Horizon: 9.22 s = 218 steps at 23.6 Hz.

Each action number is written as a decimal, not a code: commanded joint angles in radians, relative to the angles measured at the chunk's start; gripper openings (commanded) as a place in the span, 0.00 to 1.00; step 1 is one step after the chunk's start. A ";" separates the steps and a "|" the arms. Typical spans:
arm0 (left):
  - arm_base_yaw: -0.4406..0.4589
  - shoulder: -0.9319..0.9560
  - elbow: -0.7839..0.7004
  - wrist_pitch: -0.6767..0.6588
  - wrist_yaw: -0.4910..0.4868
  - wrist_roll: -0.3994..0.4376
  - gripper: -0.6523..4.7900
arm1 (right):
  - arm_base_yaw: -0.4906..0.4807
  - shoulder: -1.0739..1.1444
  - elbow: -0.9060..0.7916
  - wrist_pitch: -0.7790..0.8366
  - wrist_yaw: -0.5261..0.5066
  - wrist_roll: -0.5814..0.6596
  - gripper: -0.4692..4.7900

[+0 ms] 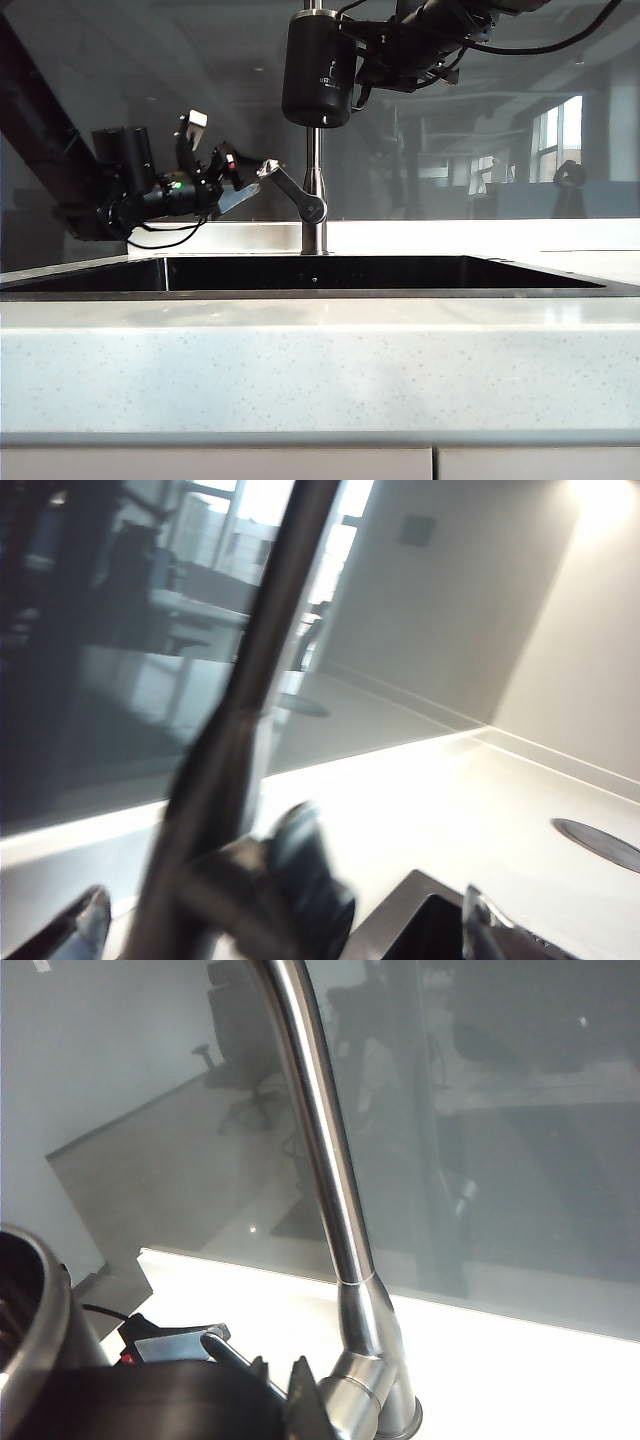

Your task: Pick up the mug next to the sink, go to the faucet to get some water, pour the water into the sink, and finally put the mug back to its place.

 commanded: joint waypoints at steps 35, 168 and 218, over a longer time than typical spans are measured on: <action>-0.038 -0.007 0.042 0.192 0.211 -0.212 0.79 | 0.000 -0.010 0.011 0.034 0.000 0.007 0.09; -0.024 -0.007 0.041 0.051 -0.206 0.126 0.80 | 0.090 -0.133 0.010 -0.130 0.539 -1.936 0.09; -0.026 -0.007 0.039 0.045 -0.146 0.059 0.80 | -0.393 -0.458 -0.907 0.429 0.280 -0.131 0.09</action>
